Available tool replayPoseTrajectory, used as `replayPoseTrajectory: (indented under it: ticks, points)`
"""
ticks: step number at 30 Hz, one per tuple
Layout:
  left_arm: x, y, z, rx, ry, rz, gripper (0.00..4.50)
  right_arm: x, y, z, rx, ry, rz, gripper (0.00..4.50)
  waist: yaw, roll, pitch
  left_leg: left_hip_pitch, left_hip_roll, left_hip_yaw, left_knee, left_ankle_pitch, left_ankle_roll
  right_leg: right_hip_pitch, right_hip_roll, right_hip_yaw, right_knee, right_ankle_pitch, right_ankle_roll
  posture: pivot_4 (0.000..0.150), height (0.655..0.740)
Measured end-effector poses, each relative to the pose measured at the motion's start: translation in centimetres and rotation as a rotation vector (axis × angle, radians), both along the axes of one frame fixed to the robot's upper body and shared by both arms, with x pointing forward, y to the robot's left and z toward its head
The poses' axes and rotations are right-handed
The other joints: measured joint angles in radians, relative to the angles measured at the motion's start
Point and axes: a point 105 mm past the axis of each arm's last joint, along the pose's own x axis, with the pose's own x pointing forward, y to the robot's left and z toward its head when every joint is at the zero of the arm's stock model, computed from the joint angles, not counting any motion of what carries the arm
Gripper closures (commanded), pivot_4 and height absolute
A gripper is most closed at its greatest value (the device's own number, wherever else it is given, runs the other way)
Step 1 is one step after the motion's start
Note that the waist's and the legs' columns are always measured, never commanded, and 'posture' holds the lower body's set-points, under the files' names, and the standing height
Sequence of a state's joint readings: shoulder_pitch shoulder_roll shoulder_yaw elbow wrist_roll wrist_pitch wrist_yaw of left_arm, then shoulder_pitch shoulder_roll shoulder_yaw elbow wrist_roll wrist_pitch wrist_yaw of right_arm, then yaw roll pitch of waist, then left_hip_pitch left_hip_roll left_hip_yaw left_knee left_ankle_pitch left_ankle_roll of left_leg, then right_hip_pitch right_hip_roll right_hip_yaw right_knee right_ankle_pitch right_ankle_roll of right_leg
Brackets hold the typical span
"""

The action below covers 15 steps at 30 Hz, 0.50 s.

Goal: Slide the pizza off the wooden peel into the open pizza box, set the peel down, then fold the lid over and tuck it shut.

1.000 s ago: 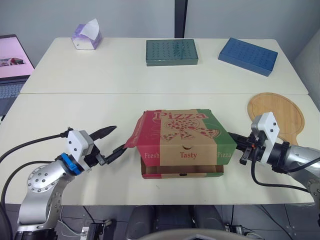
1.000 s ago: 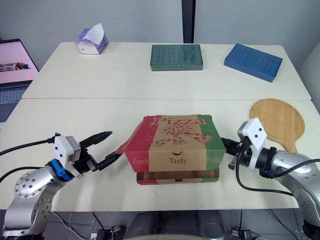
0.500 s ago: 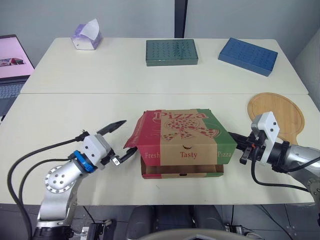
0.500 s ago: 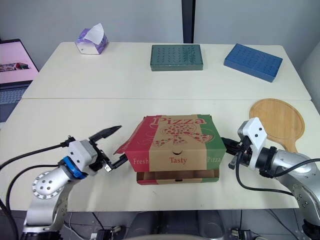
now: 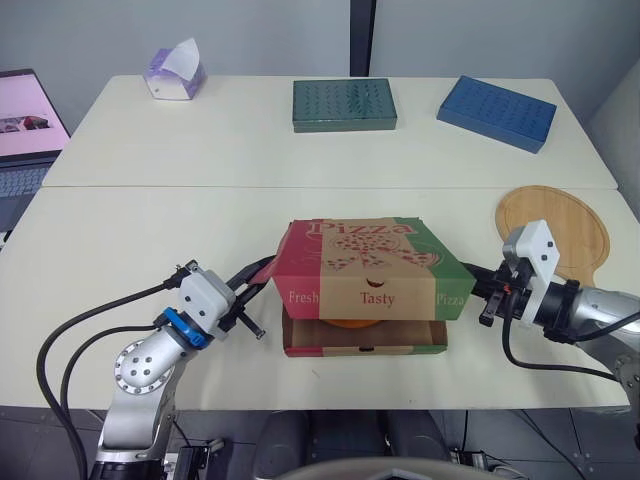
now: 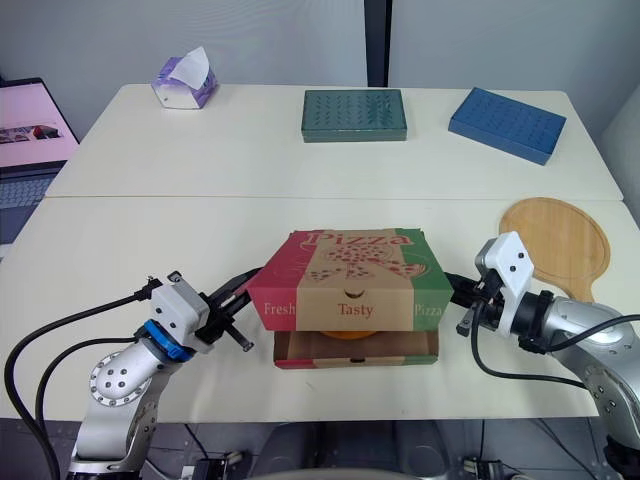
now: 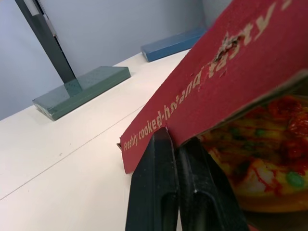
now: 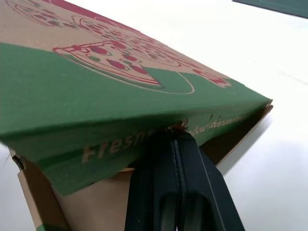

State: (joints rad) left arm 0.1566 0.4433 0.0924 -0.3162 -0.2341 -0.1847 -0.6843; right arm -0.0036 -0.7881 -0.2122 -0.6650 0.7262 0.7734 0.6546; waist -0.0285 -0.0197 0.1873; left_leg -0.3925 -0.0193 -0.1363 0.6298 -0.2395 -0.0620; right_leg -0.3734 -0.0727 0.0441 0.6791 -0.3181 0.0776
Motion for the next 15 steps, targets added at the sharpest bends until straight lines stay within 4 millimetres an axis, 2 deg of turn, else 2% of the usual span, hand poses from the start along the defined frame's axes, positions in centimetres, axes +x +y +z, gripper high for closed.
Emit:
replayPoseTrajectory:
  ticks: [3,9,15]
  points:
    - [-0.3,-0.3,0.2,-0.024,0.013,0.017,4.46,0.0,0.0,0.0,0.0,0.001,0.0,4.5,0.0,0.0,0.0,0.0,0.0,0.0,0.0,0.0,0.0,0.0,0.0,0.0,0.0,0.0,0.0,0.15,0.74]
    - [-0.2,-1.4,1.7,-0.126,0.048,0.045,4.46,0.2,0.1,0.4,0.002,-0.011,0.005,4.5,0.0,0.0,0.0,0.0,0.0,0.0,0.0,0.0,0.0,0.0,0.0,0.0,0.0,0.0,0.0,0.15,0.74]
    - [0.5,-2.1,3.2,-0.196,0.082,0.068,4.46,0.4,0.5,1.2,0.017,-0.027,0.024,4.5,0.0,0.0,0.0,0.0,0.0,0.0,0.0,0.0,0.0,0.0,0.0,0.0,0.0,0.0,0.0,0.15,0.74]
